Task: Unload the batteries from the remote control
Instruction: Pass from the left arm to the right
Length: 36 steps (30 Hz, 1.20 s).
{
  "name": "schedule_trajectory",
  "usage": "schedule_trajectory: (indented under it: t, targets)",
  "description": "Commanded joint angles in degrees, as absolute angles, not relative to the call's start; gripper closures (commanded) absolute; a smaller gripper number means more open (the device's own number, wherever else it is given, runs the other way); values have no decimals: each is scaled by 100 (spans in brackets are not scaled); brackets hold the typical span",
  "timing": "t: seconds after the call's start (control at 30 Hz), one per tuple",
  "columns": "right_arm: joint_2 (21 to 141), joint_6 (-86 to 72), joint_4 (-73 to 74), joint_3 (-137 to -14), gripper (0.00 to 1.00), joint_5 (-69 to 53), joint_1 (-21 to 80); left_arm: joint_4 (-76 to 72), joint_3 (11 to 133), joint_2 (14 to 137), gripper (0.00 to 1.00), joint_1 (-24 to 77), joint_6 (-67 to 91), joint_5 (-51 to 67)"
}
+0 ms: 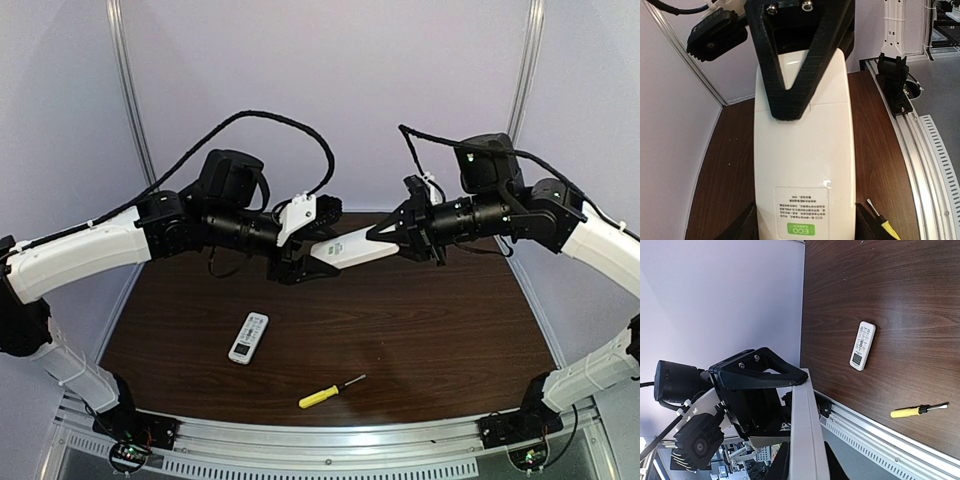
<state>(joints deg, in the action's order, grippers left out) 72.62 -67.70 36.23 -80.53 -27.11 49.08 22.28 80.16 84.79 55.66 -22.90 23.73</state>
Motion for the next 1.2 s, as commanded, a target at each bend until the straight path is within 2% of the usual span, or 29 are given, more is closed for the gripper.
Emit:
schedule_trajectory:
  t: [0.0, 0.1, 0.17, 0.23, 0.3, 0.4, 0.43, 0.57, 0.8, 1.0, 1.17]
  targets:
    - [7113, -6496, 3792, -7962, 97, -2480, 4878, 1843, 7950, 8334, 83, 5567, -2074, 2347]
    - [7045, -6430, 3691, -7967, 100, -2382, 4878, 1787, 7873, 8263, 61, 5568, -2040, 2290]
    - [6987, -6421, 3679, -7959, 100, -2296, 4878, 1787, 7851, 8226, 50, 5564, -2014, 2240]
    - [6966, -6413, 3676, -7967, 100, -2217, 4878, 1789, 7811, 8157, 36, 5564, -1992, 2189]
    - [6961, -6379, 3643, -7979, 100, -2175, 4878, 1765, 7766, 8063, 29, 5570, -1943, 2106]
    - [6934, -6307, 3580, -8003, 100, -2073, 4878, 1638, 7625, 7857, 8, 5568, -1850, 1924]
    - [6916, -6286, 3570, -8016, 100, -2001, 4878, 1601, 7572, 7775, 4, 5566, -1828, 1854]
    - [6856, -6143, 3556, -8089, 100, -1672, 4885, 1698, 7561, 7520, 3, 5567, -1561, 1488]
    - [6703, -5665, 3141, -8111, 100, -1092, 4870, 2578, 8240, 7558, 3, 5412, -753, 779]
    - [6659, -5181, 2915, -8330, 100, -728, 4780, 2927, 8418, 7716, 3, 4096, 807, 2545]
    - [6606, -4973, 2194, -8190, 100, -930, 4722, 2176, 8098, 7519, 3, 3553, 1478, 4084]
